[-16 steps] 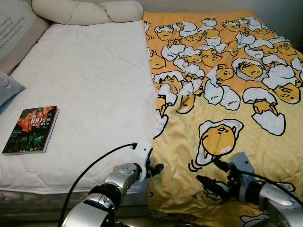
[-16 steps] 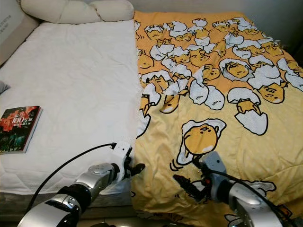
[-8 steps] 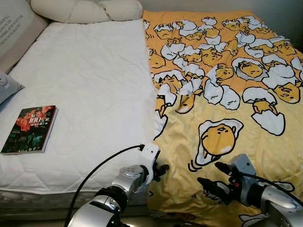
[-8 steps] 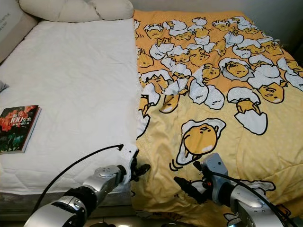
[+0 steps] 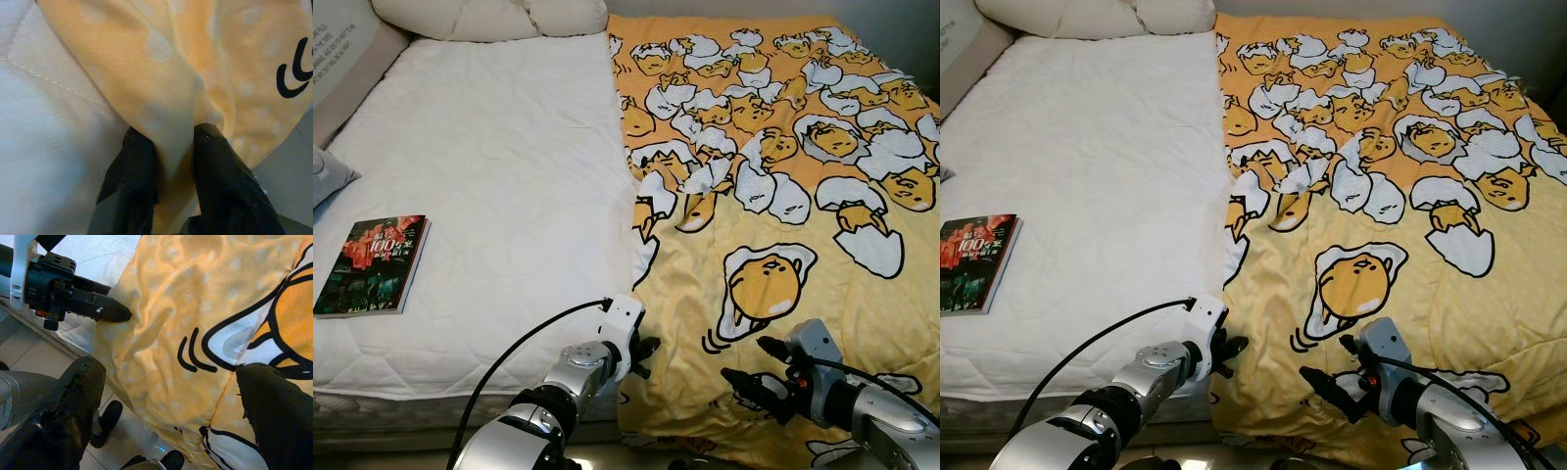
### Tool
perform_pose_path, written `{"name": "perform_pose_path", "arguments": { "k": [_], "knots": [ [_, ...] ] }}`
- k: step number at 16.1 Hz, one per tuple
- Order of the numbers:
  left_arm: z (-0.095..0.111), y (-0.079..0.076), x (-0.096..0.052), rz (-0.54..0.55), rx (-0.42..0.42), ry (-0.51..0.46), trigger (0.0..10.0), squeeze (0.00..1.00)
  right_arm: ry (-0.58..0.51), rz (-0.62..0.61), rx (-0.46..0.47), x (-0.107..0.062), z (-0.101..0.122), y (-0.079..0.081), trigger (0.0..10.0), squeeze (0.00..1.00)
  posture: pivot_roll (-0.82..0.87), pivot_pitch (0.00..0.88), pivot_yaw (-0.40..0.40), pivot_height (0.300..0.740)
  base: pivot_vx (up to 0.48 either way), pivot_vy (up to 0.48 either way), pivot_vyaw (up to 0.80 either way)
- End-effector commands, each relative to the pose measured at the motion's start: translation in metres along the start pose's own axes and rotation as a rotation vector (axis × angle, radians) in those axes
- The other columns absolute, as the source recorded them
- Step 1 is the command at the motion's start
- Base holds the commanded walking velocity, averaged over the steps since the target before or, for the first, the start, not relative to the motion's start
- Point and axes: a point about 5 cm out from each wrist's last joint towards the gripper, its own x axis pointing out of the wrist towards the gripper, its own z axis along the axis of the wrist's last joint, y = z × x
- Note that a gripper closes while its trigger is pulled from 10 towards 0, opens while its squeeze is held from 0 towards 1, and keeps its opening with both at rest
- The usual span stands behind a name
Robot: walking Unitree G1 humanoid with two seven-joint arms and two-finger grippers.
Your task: Clean up the room
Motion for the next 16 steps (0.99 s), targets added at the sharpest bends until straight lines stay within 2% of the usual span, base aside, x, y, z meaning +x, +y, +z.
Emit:
{"name": "perform_pose_path", "arguments": {
  "k": [1,8,10,12,13,14,15,16],
  "knots": [
    [0.000,-0.001,0.001,-0.007,0.008,0.007,0.0,0.00,0.001,0.016,-0.016,0.001,0.001,0.004,10.0,0.00,-0.21,0.098,0.016,0.740,0.000,0.000,0.00],
    [-0.003,-0.001,-0.001,-0.024,0.046,0.024,0.0,0.00,-0.019,0.063,-0.035,0.002,0.005,0.009,10.0,0.00,-0.20,0.098,0.023,0.740,0.000,0.000,0.00],
    [-0.010,0.001,-0.004,-0.057,0.101,0.055,0.0,0.00,-0.078,0.077,-0.029,0.000,0.011,0.012,10.0,0.00,-0.20,0.098,0.023,0.740,0.000,0.000,0.00],
    [-0.029,0.005,-0.010,-0.098,0.213,0.152,0.0,0.00,-0.100,0.080,-0.028,0.000,0.013,0.013,10.0,0.00,-0.19,0.091,0.035,0.740,0.000,0.000,0.00],
    [-0.033,0.006,-0.012,-0.104,0.241,0.175,0.0,0.00,-0.101,0.078,-0.028,0.000,0.013,0.013,10.0,0.00,-0.19,0.091,0.035,0.740,0.000,0.000,0.00],
    [-0.046,0.013,-0.019,-0.100,0.345,0.252,0.0,0.00,-0.104,0.074,-0.027,0.000,0.013,0.014,10.0,0.00,-0.18,0.092,0.039,0.740,0.000,0.000,0.00],
    [-0.058,0.021,-0.026,-0.095,0.393,0.327,0.0,0.00,-0.107,0.074,-0.024,-0.001,0.011,0.015,10.0,0.00,-0.18,0.092,0.039,0.740,0.000,0.000,0.00],
    [-0.060,0.022,-0.028,-0.096,0.392,0.337,0.0,0.00,-0.107,0.075,-0.023,-0.001,0.011,0.016,10.0,0.00,-0.18,0.088,0.043,0.740,0.000,0.000,0.00]
  ]
}}
